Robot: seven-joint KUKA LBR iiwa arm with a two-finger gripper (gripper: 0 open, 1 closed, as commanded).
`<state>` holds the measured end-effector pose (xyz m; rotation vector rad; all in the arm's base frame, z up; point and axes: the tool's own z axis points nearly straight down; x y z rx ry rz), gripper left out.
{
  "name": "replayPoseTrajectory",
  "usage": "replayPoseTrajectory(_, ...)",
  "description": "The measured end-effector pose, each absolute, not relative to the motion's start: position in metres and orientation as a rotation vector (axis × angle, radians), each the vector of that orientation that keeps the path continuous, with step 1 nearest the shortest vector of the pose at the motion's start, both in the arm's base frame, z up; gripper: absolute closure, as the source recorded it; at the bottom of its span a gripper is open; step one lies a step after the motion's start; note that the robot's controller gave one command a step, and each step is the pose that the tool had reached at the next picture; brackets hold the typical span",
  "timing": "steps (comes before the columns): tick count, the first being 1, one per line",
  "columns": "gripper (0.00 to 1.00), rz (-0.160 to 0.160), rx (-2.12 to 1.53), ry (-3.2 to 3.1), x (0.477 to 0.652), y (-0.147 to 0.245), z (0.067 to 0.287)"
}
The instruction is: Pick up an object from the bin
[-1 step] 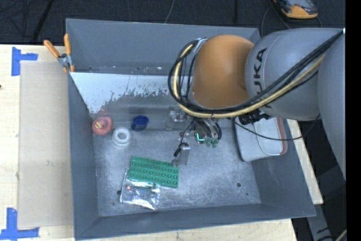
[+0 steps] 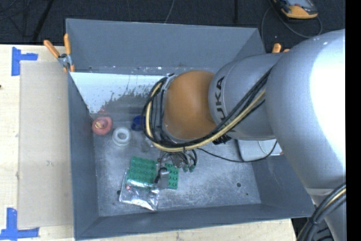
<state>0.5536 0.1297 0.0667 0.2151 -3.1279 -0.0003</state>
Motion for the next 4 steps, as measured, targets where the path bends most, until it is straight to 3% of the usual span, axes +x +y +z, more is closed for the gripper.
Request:
replayPoseTrajectory(1, 0.00, 0.001, -0.062, -3.139, 0.531, 0.137, 0.100)
replayPoseTrajectory(2, 0.00, 0.000, 0.122, -3.138, 0.531, 0.140, 0.099)
replayPoseTrajectory(3, 0.00, 0.001, 0.202, -3.131, 0.534, 0.144, 0.068)
replayPoseTrajectory(4, 0.00, 0.001, 0.196, -3.130, 0.534, 0.144, 0.067)
